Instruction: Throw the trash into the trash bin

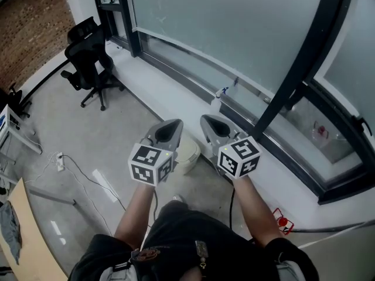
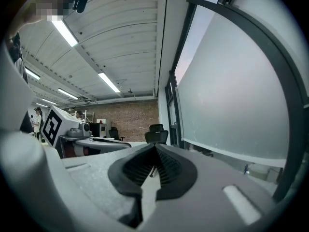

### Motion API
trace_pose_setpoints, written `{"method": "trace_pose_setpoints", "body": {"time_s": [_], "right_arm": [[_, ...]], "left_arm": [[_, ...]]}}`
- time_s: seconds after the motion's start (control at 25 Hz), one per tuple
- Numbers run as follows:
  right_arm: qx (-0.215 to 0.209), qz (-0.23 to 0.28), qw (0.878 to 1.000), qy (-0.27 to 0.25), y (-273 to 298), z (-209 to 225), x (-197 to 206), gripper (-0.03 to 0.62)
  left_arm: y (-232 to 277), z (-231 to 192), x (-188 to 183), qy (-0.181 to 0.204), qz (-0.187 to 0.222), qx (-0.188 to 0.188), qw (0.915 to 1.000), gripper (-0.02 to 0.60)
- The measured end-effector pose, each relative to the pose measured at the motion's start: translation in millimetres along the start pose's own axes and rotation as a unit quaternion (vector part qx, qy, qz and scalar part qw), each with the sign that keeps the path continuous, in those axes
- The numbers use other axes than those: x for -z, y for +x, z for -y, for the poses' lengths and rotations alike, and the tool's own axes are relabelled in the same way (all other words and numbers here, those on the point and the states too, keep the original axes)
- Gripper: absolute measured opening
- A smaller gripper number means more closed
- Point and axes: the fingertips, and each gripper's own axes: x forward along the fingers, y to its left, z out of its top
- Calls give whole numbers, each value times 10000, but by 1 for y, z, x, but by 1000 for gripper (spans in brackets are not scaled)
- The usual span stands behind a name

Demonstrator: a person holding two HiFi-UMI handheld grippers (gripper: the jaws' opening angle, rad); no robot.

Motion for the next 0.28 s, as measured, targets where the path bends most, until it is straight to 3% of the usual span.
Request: {"method": "trace_pose_setpoints", "body": {"time_s": [0.28], "right_arm": [[-20,82,10000,-29,-3,-2,-6,3]], "left_arm": [[2,4,0,17,-31,45,10000,5]]}}
